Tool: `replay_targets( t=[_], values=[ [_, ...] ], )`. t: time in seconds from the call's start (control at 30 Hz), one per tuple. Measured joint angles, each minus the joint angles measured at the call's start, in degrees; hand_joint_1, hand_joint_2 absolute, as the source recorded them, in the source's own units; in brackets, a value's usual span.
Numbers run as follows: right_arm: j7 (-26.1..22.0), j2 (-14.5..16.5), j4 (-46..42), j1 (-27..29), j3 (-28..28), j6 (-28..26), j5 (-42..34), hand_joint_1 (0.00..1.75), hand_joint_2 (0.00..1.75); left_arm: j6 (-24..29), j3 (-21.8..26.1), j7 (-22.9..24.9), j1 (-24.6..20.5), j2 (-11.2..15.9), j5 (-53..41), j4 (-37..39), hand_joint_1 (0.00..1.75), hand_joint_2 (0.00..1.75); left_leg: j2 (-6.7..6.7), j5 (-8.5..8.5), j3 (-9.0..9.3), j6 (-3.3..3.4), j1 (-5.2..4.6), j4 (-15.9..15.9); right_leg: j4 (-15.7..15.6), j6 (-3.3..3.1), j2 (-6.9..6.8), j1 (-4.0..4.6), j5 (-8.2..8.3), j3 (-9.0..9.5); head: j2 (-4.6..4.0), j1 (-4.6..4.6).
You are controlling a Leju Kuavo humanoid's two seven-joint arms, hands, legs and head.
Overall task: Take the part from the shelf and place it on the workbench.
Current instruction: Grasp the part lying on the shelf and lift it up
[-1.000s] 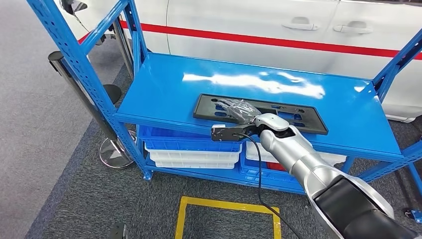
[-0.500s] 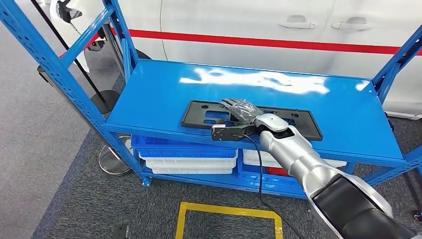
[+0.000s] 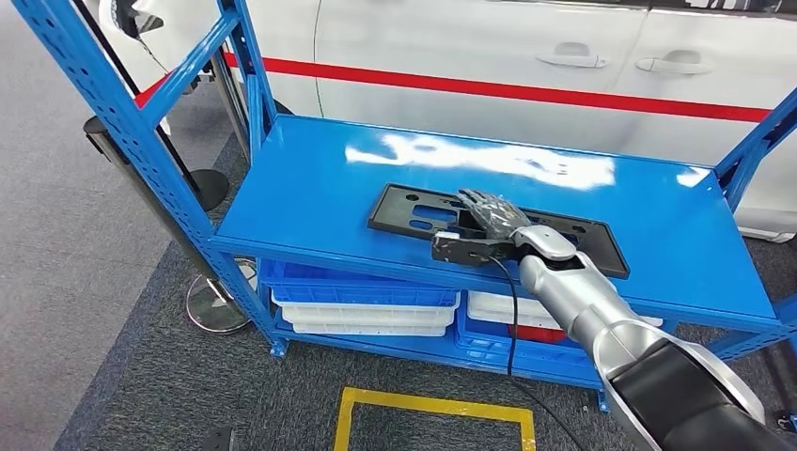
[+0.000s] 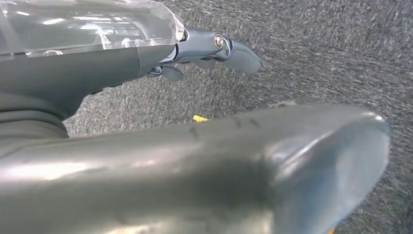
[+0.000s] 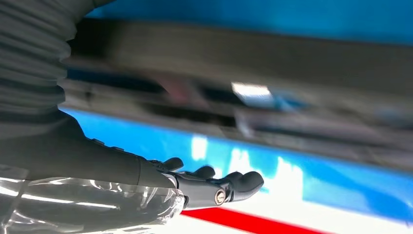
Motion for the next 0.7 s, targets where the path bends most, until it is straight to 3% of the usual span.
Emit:
replay_targets(
  t=[0.03, 0.07, 0.13, 0.2, 0.23, 0.33, 0.4, 0.5, 0.53, 0.57, 0.6, 0.67, 0.7],
  values=[
    [0.0, -0.4, -0.2, 0.4, -0.3, 0.0, 0.0, 0.00, 1.75, 0.0, 0.0, 0.0, 0.1, 0.0, 0.0, 0.0, 0.00, 0.00, 0.01, -0.08, 0.05, -0.02, 0.00, 0.0, 1.3, 0.10, -0.02, -0.10, 0.22, -0.99, 0.00, 0.01],
    [-0.1, -0.6, -0.4, 0.7, -0.6, 0.0, 0.0, 0.00, 1.75, 0.0, 0.0, 0.0, 0.1, 0.0, 0.0, 0.0, 0.00, 0.00, 0.03, -0.19, 0.13, -0.11, 0.02, 0.1, 0.3, 0.18, -0.06, -0.23, 1.53, -0.86, 0.00, 0.01],
    [-0.2, -1.2, -0.9, 1.0, -0.9, -0.2, 0.2, 0.00, 0.87, -0.1, -0.1, -0.1, 0.0, -0.1, 0.0, 0.0, 0.00, 0.00, 0.09, -0.55, 0.34, -0.48, 0.06, 0.4, -6.9, 0.28, -0.22, -0.53, 5.88, 2.28, 0.00, 0.00],
    [-0.2, -1.7, -1.6, 1.5, -1.4, -0.5, 0.5, 0.00, 0.00, -0.1, -0.1, -0.2, -0.1, -0.1, 0.0, 0.0, 0.00, 0.00, -0.01, -0.99, 0.34, -1.07, -0.09, 0.9, -13.4, 0.08, -0.24, -0.48, 8.33, 5.37, 0.00, -0.01],
    [-0.2, -1.9, -2.1, 1.9, -1.7, -0.7, 0.8, 0.00, 0.00, -0.1, -0.1, -0.3, -0.1, 0.0, 0.1, 0.0, 0.00, 0.00, -0.07, -1.16, 0.33, -1.37, -0.18, 1.0, -14.8, -0.14, -0.18, -0.40, 8.55, 6.03, 0.00, -0.01],
    [-0.2, -2.1, -3.2, 2.7, -2.1, -0.9, 1.4, 0.00, 0.00, -0.1, -0.1, -0.4, 0.0, 0.0, 0.4, 0.0, 0.00, 0.00, -0.04, -1.54, 0.48, -2.30, -0.08, 1.2, -15.0, -1.29, 0.02, -0.26, 8.48, 6.18, 0.00, -0.01],
    [-0.1, -2.1, -3.6, 3.0, -2.3, -0.8, 1.7, 0.00, 0.00, -0.1, -0.1, -0.6, 0.1, 0.0, 0.4, 0.0, 0.00, 0.00, 0.06, -3.49, -0.67, -2.81, 0.07, 4.0, -15.2, -2.07, -0.02, -0.38, 8.60, 6.34, 0.00, -0.02],
    [0.5, -2.1, -3.7, 3.6, -2.6, -1.0, 2.7, 0.00, 1.31, -0.1, -0.1, -0.7, 0.2, 0.0, 0.5, 0.0, 0.00, 0.00, 0.11, -8.61, -5.69, -3.16, 0.12, 15.0, -15.2, -2.59, -0.12, -0.17, 8.54, 6.37, 0.00, -0.02],
    [0.9, -2.1, -3.8, 3.8, -2.7, -1.1, 3.1, 0.00, 1.75, 0.0, -0.1, -0.7, 0.3, 0.0, 0.5, 0.0, 0.00, 0.00, 0.11, -9.16, -6.84, -3.13, 0.12, 17.4, -15.2, -2.66, -0.11, -0.04, 8.51, 6.38, 0.00, -0.02],
    [1.2, -2.1, -3.9, 4.0, -2.8, -1.1, 3.5, 0.00, 1.75, 0.0, -0.1, -0.8, 0.4, 0.0, 0.6, 0.0, 0.00, 0.00, 0.11, -8.54, -6.94, -2.97, 0.08, 17.5, -15.2, -2.69, -0.08, 0.10, 8.49, 6.42, 0.00, -0.02],
    [1.3, -2.1, -4.0, 4.0, -3.0, -1.2, 3.7, 0.00, 1.75, 0.1, -0.1, -0.8, 0.5, 0.1, 0.6, 0.0, 0.00, 0.00, 0.11, -6.92, -5.85, -2.67, 0.03, 15.2, -15.1, -2.69, -0.04, 0.24, 8.46, 6.50, 0.00, -0.02],
    [1.5, -2.1, -4.3, 4.1, -3.6, -1.2, 3.9, 0.00, 1.75, 0.2, -0.1, -1.0, 0.5, 0.1, 0.6, 0.0, 0.00, 0.00, 0.13, -3.25, -1.89, -1.76, -0.29, 6.9, -15.1, -2.60, 0.02, 0.51, 8.40, 6.63, 0.00, -0.02],
    [1.5, -2.1, -4.4, 4.1, -3.8, -1.2, 4.0, 0.00, 1.75, 0.2, -0.1, -1.0, 0.4, 0.2, 0.7, 0.0, 0.00, 0.00, 0.18, -2.20, -0.32, -1.40, -0.48, 3.7, -15.1, -2.45, 0.03, 0.60, 8.39, 6.62, 0.00, -0.02]
  ],
)
